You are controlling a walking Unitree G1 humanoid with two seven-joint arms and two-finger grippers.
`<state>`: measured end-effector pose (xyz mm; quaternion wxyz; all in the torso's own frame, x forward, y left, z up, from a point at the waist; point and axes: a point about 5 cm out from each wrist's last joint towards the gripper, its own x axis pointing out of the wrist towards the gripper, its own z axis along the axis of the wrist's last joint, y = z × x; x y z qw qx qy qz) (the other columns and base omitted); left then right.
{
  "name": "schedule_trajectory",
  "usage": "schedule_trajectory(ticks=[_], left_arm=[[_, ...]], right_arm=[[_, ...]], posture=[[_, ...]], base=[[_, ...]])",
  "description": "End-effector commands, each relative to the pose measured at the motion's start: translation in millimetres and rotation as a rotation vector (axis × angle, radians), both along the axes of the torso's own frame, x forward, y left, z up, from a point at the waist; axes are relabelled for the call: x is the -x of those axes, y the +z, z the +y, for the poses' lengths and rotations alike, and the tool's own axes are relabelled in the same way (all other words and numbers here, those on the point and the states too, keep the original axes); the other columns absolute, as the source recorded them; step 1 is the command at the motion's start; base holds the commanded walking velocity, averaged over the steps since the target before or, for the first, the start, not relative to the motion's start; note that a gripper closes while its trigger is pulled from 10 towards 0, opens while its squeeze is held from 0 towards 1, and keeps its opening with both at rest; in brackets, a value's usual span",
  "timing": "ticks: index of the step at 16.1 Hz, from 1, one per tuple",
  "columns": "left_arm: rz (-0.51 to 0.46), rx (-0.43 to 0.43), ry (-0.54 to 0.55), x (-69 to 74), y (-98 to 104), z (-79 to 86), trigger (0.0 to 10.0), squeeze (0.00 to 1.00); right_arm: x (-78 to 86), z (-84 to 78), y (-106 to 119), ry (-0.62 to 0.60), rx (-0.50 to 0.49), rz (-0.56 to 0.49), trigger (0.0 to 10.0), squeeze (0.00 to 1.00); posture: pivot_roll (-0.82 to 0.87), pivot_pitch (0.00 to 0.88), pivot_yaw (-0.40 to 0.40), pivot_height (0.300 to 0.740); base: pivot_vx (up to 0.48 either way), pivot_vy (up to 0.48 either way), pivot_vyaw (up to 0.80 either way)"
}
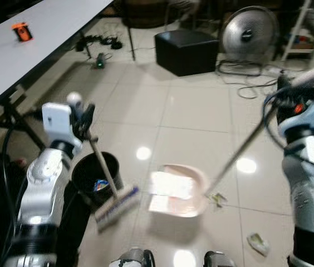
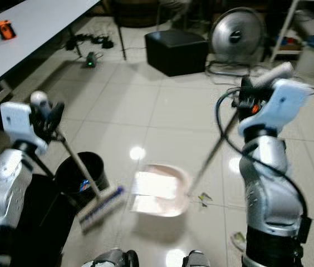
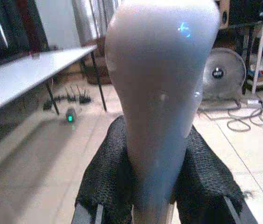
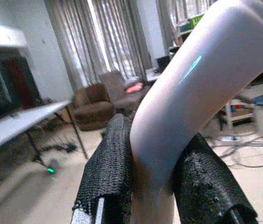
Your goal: Sweep floor
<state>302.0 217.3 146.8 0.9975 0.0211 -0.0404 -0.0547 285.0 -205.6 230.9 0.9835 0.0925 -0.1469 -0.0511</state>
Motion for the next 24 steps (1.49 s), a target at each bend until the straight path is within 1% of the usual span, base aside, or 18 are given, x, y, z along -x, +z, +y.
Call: schedule_trajectory(ticks=[1,3,4,6,11,12,14,16,19,22,24], left_arm=[[0.000,-0.003,0.022,3.2,3,3.4,10.0,0.00],[0.012,-0.009,0.030,11.3,-2,2.1,10.0,0.00],[0.018,-0.009,0.034,12.6,-3,2.0,10.0,0.00],[0.038,-0.005,0.039,19.5,-6,0.8,10.0,0.00],[0.041,-0.005,0.021,26.3,-5,-6.6,10.0,0.00],[0.041,-0.005,0.021,26.6,-5,-6.8,10.0,0.00],[0.048,0.001,0.025,30.1,-8,-9.6,10.0,0.00],[0.057,-0.002,0.013,32.0,-11,-15.0,10.0,0.00],[0.059,-0.004,0.009,32.0,-10,-15.6,10.0,0.00],[0.063,-0.005,0.008,30.9,-11,-16.9,10.0,0.00],[0.062,-0.003,0.024,30.9,-12,-15.7,10.0,0.00]], right_arm=[[3.3,0.9,19,0.029,-0.036,-0.077,10.0,0.00],[2.8,-3.9,33,0.039,-0.054,-0.106,10.0,0.00],[2.6,-4.8,36,0.039,-0.056,-0.112,10.0,0.00],[1.3,-9.0,49,0.056,-0.080,-0.130,10.0,0.00],[-5.0,-11.2,76,0.071,-0.113,-0.197,10.0,0.00],[-5.2,-11.4,77,0.071,-0.116,-0.200,10.0,0.00],[-8.6,-10.4,78,0.069,-0.082,-0.177,10.0,0.00],[-11.8,-9.6,77,0.063,-0.083,-0.165,10.0,0.00],[-12.8,-10.3,76,0.055,-0.088,-0.157,10.0,0.00],[-13.3,-10.8,74,0.053,-0.101,-0.155,10.0,0.00],[-14.5,-8.0,74,0.067,-0.096,-0.151,10.0,0.00]], posture=[[-0.02,0.000,0.110,0.740],[-0.01,0.000,0.108,0.740],[-0.01,0.000,0.107,0.740],[0.00,0.000,0.098,0.740],[0.00,0.000,0.093,0.740],[0.00,0.000,0.093,0.740],[0.00,0.000,0.087,0.740],[0.01,0.000,0.087,0.740],[0.01,0.000,0.089,0.740],[0.01,0.000,0.082,0.740],[0.02,0.000,0.076,0.740]], base=[[0.000,0.000,0.00],[0.000,0.000,0.00],[0.000,0.000,0.00],[0.000,0.000,0.00],[0.048,0.000,0.00],[0.240,0.000,0.00],[0.323,0.000,0.00],[0.373,0.000,0.72],[0.384,0.000,0.80],[0.384,0.000,0.00],[0.388,0.000,0.00]])
